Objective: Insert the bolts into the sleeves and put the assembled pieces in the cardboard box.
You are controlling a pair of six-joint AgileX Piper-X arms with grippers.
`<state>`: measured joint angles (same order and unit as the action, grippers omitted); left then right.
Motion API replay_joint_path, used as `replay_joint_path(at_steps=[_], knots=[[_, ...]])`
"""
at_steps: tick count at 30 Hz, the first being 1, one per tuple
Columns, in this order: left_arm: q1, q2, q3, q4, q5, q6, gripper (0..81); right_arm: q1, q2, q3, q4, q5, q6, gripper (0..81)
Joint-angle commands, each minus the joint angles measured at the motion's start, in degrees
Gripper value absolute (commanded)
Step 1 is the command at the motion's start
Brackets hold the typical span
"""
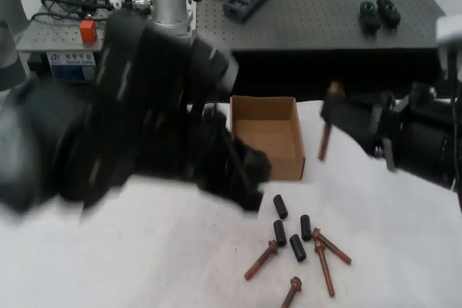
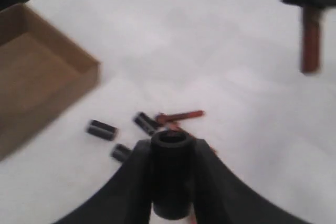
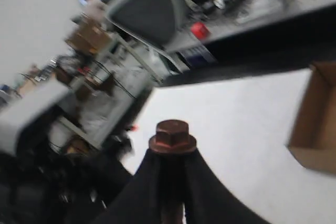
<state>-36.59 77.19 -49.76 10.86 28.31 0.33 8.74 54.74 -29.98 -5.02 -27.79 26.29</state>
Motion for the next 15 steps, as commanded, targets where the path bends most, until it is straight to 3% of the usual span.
replay_joint_path(at_steps=[1, 7, 15], knots=[[-0.12, -5.92, 9.4, -19.86, 11.96, -7.01, 0.7, 5.22, -0.42, 1.2, -17.65, -1.1, 8.83, 3.9], [-0.12, -7.77, 11.85, -24.73, 17.65, -9.54, 0.7, 10.22, 0.01, 1.2, -17.64, -1.1, 8.38, 3.9], [-0.12, -7.77, 11.85, -24.73, 19.33, -9.54, 0.7, 11.45, 1.44, 1.2, -16.06, -1.36, 8.23, 3.9]])
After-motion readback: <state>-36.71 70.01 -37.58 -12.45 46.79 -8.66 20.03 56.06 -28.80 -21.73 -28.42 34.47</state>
